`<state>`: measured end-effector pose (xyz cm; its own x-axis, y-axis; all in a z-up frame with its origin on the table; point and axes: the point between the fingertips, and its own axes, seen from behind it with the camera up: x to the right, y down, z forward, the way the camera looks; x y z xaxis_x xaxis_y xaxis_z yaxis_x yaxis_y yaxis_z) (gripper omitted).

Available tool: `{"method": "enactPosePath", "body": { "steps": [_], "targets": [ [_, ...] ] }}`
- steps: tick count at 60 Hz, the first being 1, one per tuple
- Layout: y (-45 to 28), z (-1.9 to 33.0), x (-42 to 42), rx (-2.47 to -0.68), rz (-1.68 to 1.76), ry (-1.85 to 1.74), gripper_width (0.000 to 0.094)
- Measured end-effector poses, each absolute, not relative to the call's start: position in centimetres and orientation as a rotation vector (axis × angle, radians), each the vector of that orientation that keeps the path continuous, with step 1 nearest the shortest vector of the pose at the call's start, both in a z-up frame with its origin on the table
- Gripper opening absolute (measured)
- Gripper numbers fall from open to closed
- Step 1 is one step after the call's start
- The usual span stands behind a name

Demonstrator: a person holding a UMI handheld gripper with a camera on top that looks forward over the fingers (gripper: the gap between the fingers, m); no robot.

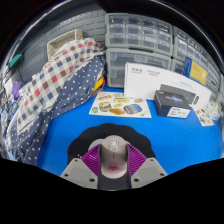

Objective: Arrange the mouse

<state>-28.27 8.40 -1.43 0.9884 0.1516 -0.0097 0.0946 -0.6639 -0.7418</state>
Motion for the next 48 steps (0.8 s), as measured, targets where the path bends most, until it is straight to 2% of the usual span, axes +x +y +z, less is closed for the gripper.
{"method": "enactPosePath", "body": {
  "steps": [13, 15, 16, 20, 21, 24, 38, 48],
  "targets": [
    [8.3, -1.4, -28.1, -2.307, 0.074, -0.160, 0.0490],
    [8.2, -1.3, -27.9, -2.321, 0.073, -0.156, 0.0607],
    [8.1, -1.2, -27.7, -2.324, 0.068, -0.148, 0.0637],
    [8.3, 0.4, -26.9, -2.300, 0.065, -0.119, 0.0909],
    [8.3, 0.9, -26.7, -2.294, 0.065, -0.112, 0.0874],
    [8.1, 2.4, -26.0, -2.280, 0.066, -0.082, 0.0859],
    [6.0, 11.5, -19.8, -2.181, 0.085, 0.015, 0.0865],
    [3.7, 15.8, -13.2, -2.141, 0.051, 0.026, 0.0865]
  ]
}}
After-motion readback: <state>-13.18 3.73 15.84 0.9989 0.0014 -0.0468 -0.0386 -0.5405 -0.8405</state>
